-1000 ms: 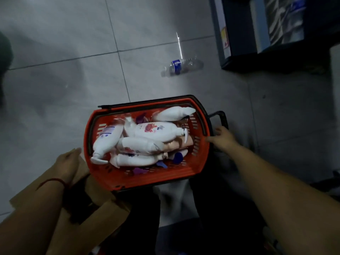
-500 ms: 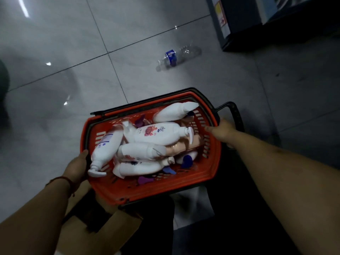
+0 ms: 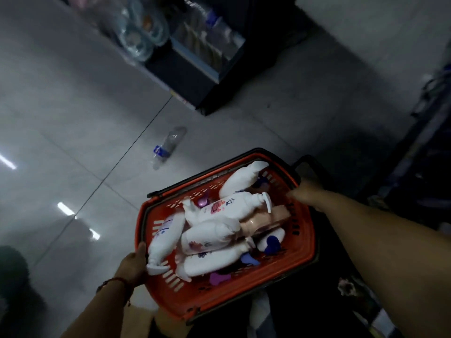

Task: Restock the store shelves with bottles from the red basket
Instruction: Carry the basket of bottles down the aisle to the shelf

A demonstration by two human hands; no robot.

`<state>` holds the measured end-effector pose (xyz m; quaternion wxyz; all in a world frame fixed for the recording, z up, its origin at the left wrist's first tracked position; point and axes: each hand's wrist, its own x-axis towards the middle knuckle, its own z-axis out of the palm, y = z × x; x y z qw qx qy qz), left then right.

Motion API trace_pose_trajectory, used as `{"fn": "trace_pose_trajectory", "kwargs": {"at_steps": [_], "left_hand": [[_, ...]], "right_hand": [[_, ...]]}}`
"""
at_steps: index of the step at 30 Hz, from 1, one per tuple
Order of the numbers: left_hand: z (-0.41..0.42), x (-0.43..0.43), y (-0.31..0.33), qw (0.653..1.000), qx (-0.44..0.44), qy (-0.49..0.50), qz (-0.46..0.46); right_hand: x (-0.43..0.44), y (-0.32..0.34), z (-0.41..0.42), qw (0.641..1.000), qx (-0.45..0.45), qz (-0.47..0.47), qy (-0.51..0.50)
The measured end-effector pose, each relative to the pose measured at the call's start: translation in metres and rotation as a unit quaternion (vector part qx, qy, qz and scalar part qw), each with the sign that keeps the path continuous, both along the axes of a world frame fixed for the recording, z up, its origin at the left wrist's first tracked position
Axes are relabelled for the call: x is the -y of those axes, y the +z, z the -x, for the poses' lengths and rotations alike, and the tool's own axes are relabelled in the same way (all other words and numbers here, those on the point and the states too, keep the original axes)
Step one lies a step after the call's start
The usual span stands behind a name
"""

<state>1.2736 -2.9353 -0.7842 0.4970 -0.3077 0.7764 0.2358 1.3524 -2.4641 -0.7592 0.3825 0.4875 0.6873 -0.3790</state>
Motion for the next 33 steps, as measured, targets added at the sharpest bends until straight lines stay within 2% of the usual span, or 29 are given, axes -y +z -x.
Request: {"fn": "trace_pose_trajectory", "kwargs": {"at_steps": [6, 11, 14, 18, 22, 24, 27, 30, 33], "left_hand": [[0.073, -0.161, 0.071, 0.992, -0.03, -0.121, -0.025], [0.148, -0.303, 0.113, 0.968, -0.068, -0.242, -0.015], [0.198, -0.39, 0.122, 0.948, -0.062, -0.311, -0.039], [0.264, -0.497, 0.116, 0.945, -0.06, -0.316, -0.055], [0.317, -0.627, 0.13, 0.903, -0.062, -0.417, -0.081], [0.341, -0.689, 0.135, 0.893, -0.076, -0.432, -0.101], [0.371, -0.778, 0.134, 0.851, -0.089, -0.499, -0.139], [0.408, -0.869, 0.118, 0.831, -0.093, -0.54, -0.1], [0.422, -0.963, 0.122, 0.793, -0.087, -0.6, -0.064]], "right_hand": [[-0.119, 0.052, -0.028, 0.993, -0.036, -0.006, -0.109], [-0.222, 0.078, -0.037, 0.982, -0.039, -0.03, -0.184], [-0.276, 0.102, -0.028, 0.97, -0.045, -0.039, -0.236], [-0.344, 0.143, -0.009, 0.955, -0.055, -0.057, -0.286], [-0.411, 0.17, 0.007, 0.943, -0.045, -0.088, -0.317], [-0.448, 0.178, 0.015, 0.937, -0.027, -0.092, -0.335], [-0.503, 0.185, 0.023, 0.919, -0.014, -0.094, -0.382], [-0.557, 0.182, 0.033, 0.896, -0.023, -0.086, -0.435], [-0.632, 0.164, 0.047, 0.88, -0.025, -0.081, -0.467]]}}
